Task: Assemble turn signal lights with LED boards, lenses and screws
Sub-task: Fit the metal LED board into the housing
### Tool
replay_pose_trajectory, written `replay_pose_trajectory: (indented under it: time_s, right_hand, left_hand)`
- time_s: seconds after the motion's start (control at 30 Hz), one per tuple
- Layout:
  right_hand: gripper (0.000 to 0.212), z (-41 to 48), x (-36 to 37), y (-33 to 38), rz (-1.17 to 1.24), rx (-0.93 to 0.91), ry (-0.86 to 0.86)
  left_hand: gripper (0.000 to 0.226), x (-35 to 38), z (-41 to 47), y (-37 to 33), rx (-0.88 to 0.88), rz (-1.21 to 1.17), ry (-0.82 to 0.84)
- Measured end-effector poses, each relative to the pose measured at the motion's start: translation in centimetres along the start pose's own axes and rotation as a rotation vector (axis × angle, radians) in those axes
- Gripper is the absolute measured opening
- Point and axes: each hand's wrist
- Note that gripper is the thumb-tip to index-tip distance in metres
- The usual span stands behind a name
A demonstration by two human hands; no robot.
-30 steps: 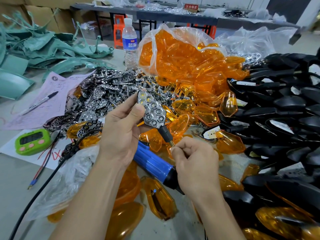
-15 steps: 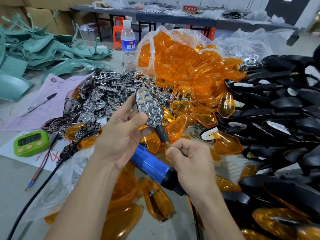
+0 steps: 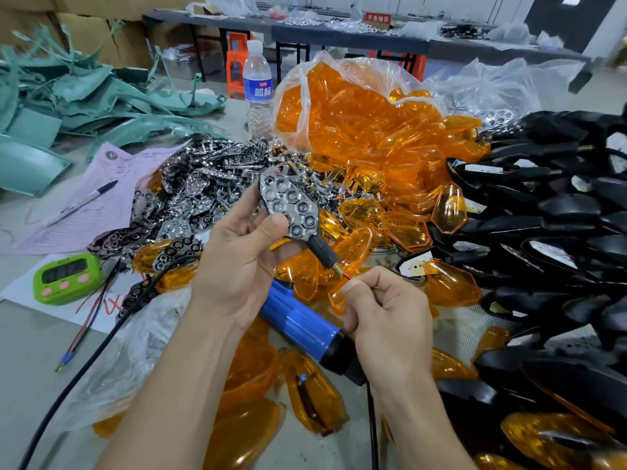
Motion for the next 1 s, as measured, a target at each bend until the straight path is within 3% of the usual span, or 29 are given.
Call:
replay_pose_trajectory:
  time_s: [0.3, 0.63, 0.8, 0.9, 1.0]
  right_hand:
    - [0.026, 0.2, -0.3, -0.2, 0.000, 0.008, -0.031]
    - [0.026, 0.3, 0.0, -0.3, 0.148, -0.021, 0.137]
    - [0.029, 0.2, -0.4, 0.2, 0.458, 0.040, 0.224]
    - [0.029, 0.4, -0.7, 0.3, 0.589, 0.110, 0.167]
    - [0.029, 0.8, -1.2, 0.2, 0.548, 0.097, 0.087]
  left_hand:
    - [0.051, 0.2, -0.1, 0.0, -0.009, 0.012, -0.022]
    - [0.044, 0.3, -0.2, 0.3, -0.006, 0.050, -0.007]
    - [0.048, 0.1, -0.2, 0.0, 0.002, 0.032, 0.014]
    - [0.050, 0.0, -0.3, 0.0, -0.006, 0.018, 0.033]
    - [0.055, 0.0, -0.4, 0.2, -0.011, 0.019, 0.070]
Point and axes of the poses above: each hand's wrist, its own z-axis towards the middle knuckle, its own x-axis out of the palm, y = z × x, and after that the axes turned 8 degrees about y, right-handed
